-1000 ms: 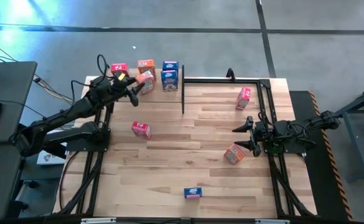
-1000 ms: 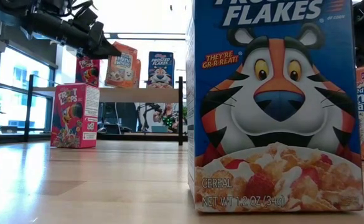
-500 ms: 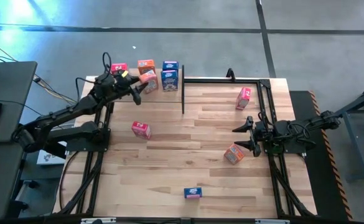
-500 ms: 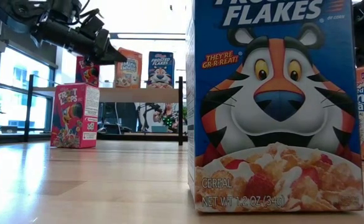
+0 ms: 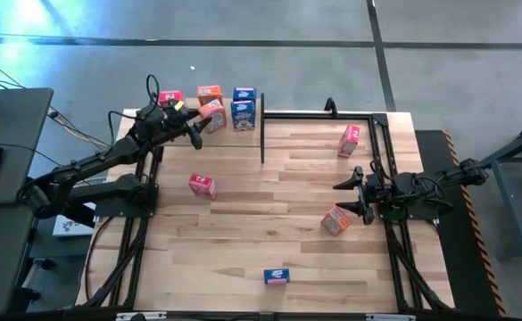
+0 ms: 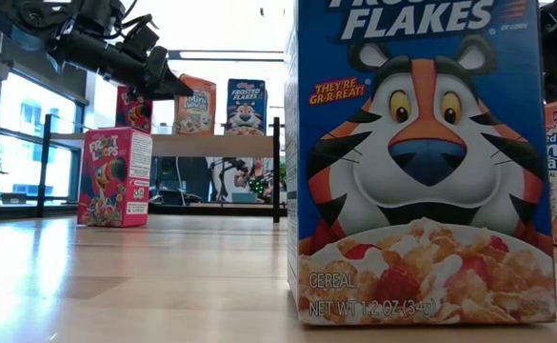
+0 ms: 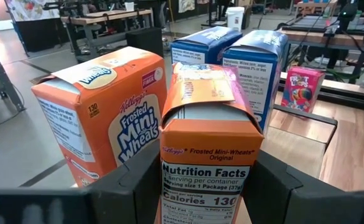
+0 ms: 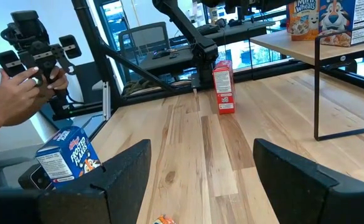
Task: Stack cereal on shelf
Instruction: Put the top orange cereal box on the the shelf aligned with the other orange cereal box
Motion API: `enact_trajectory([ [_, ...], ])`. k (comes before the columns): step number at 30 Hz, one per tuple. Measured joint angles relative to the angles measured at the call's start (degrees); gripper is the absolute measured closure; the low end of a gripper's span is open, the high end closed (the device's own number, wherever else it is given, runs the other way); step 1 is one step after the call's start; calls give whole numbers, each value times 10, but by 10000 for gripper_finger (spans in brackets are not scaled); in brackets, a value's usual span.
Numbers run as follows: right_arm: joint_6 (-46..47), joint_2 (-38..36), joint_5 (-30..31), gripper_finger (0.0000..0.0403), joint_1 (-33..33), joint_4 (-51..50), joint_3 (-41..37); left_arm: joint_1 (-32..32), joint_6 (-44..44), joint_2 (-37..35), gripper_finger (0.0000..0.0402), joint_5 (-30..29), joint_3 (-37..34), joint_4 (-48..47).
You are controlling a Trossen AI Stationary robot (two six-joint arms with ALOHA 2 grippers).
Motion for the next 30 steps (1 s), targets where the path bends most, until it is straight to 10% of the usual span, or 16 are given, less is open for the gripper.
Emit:
enact_trajectory([
  [30, 0, 0, 0, 128, 0, 0, 0, 0, -16, -126, 167, -30, 0, -61],
])
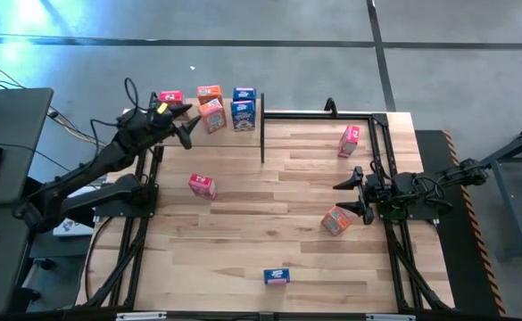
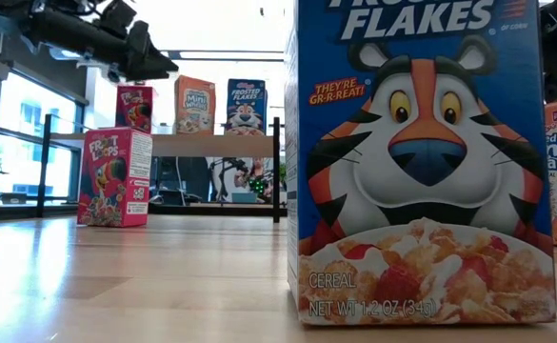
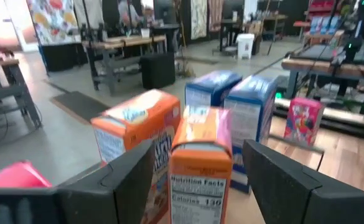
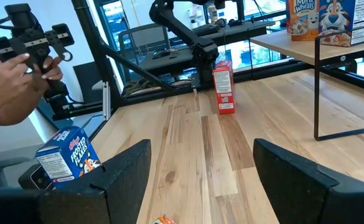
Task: Stack cereal on shelf
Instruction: Put the top orange cereal box on the the shelf aligned with the other orange cereal box
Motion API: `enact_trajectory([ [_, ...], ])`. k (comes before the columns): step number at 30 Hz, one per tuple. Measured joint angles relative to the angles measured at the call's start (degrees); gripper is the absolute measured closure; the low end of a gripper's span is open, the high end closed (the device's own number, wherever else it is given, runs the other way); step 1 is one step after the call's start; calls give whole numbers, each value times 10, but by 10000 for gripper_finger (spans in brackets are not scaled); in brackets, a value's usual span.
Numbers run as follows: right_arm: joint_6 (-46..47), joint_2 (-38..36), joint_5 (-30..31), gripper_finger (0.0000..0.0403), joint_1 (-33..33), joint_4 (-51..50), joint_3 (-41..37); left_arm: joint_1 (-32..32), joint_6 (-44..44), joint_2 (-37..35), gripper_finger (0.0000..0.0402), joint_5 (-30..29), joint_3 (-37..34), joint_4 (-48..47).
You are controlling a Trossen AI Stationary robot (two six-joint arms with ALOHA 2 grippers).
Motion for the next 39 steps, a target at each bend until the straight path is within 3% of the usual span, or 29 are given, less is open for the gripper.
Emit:
enact_trajectory([
  [6, 0, 0, 0, 128, 0, 0, 0, -15, -13, -41, 167, 22, 0, -7],
  [13, 0, 0, 0, 128, 0, 0, 0, -87, 0, -38, 167, 36, 0, -68],
  [24, 0, 0, 0, 128, 0, 0, 0, -166, 3, 37, 167, -86, 0, -83],
  [32, 0, 0, 0, 128, 0, 0, 0, -174, -2, 123, 167, -134, 0, -6],
  [39, 0, 0, 0, 128, 0, 0, 0, -174, -17, 153, 167, -174, 0, 1],
])
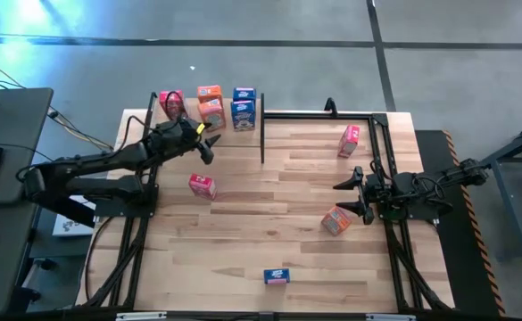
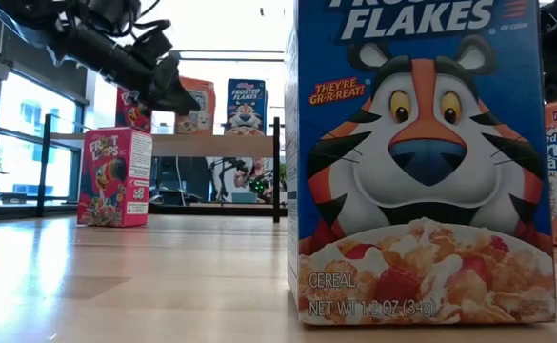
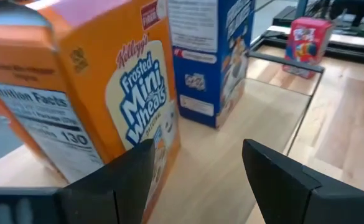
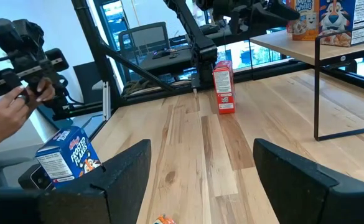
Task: Stack cereal on shelf
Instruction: Put the top orange cereal box on the the shelf aligned with the other orange cereal box
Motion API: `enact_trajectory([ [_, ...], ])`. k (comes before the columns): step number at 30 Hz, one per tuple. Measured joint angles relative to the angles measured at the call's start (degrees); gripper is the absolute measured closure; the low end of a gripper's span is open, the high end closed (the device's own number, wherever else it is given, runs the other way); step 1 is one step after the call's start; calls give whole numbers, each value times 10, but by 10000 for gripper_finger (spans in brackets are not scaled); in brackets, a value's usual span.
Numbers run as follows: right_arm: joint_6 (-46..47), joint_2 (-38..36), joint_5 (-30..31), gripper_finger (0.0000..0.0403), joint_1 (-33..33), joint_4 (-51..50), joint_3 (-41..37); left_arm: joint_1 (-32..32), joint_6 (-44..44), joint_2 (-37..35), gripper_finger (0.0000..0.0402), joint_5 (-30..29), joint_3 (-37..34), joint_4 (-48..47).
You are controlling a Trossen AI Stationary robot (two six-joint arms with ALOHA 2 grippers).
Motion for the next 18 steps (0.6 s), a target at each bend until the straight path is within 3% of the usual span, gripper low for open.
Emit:
enact_trajectory([
  [18, 0, 0, 0, 128, 0, 0, 0, 2, -7, 2, 167, -32, 0, 0],
])
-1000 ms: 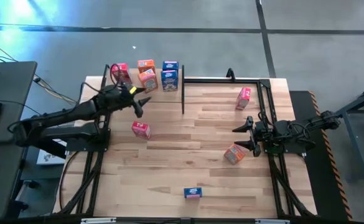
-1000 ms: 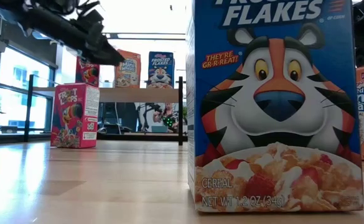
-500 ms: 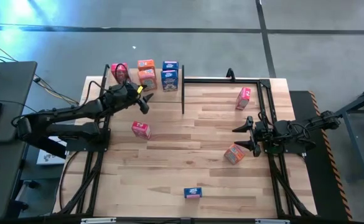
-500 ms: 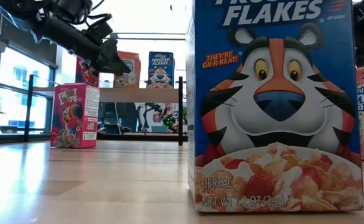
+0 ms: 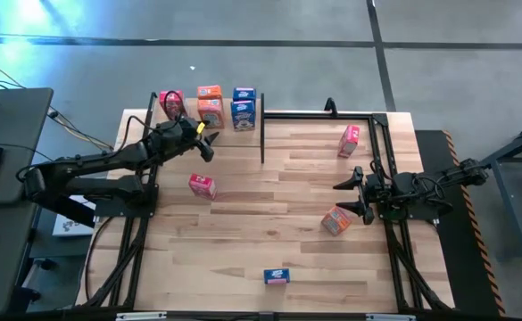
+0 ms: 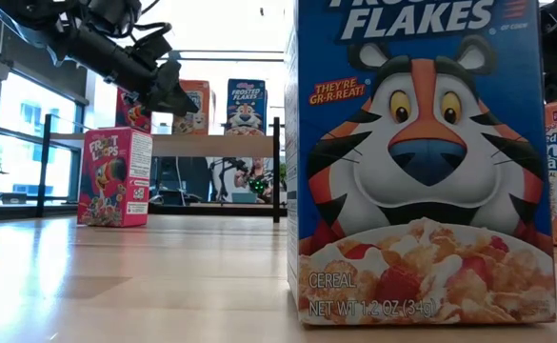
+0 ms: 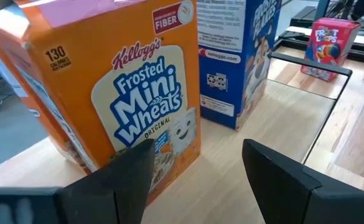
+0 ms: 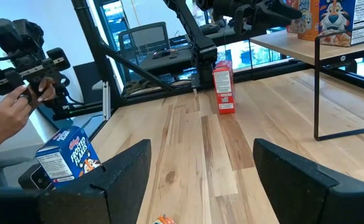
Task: Stack cereal on shelf
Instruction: Put the top orange cereal box on the the shelf aligned with the other orange cereal box, then put the left red cereal box on the the shelf aligned with the other red cereal box
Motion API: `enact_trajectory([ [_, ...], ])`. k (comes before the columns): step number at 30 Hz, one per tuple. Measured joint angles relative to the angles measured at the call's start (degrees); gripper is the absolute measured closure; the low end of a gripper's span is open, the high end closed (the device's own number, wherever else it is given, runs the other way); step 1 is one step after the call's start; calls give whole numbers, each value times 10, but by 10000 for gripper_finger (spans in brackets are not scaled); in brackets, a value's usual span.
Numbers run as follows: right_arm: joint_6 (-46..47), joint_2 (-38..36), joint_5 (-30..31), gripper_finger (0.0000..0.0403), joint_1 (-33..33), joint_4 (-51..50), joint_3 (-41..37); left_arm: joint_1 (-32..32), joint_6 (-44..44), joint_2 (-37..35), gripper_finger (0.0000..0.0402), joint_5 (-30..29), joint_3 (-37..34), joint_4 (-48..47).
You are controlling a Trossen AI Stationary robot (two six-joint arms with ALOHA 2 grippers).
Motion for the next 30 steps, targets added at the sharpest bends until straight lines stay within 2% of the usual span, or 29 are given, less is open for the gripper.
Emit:
enact_trajectory([
  [8, 0, 0, 0, 128, 0, 0, 0, -7, -6, 0, 167, 0, 0, 0],
  [15, 0, 0, 0, 128, 0, 0, 0, -39, -6, -21, 167, 4, 0, -23],
  [21, 0, 0, 0, 128, 0, 0, 0, -91, 23, -62, 167, 57, 0, -97],
  [26, 0, 0, 0, 128, 0, 0, 0, -134, 24, -100, 167, 56, 5, -161],
  [30, 0, 0, 0, 128, 0, 0, 0, -163, 36, -109, 167, 58, 45, -244],
])
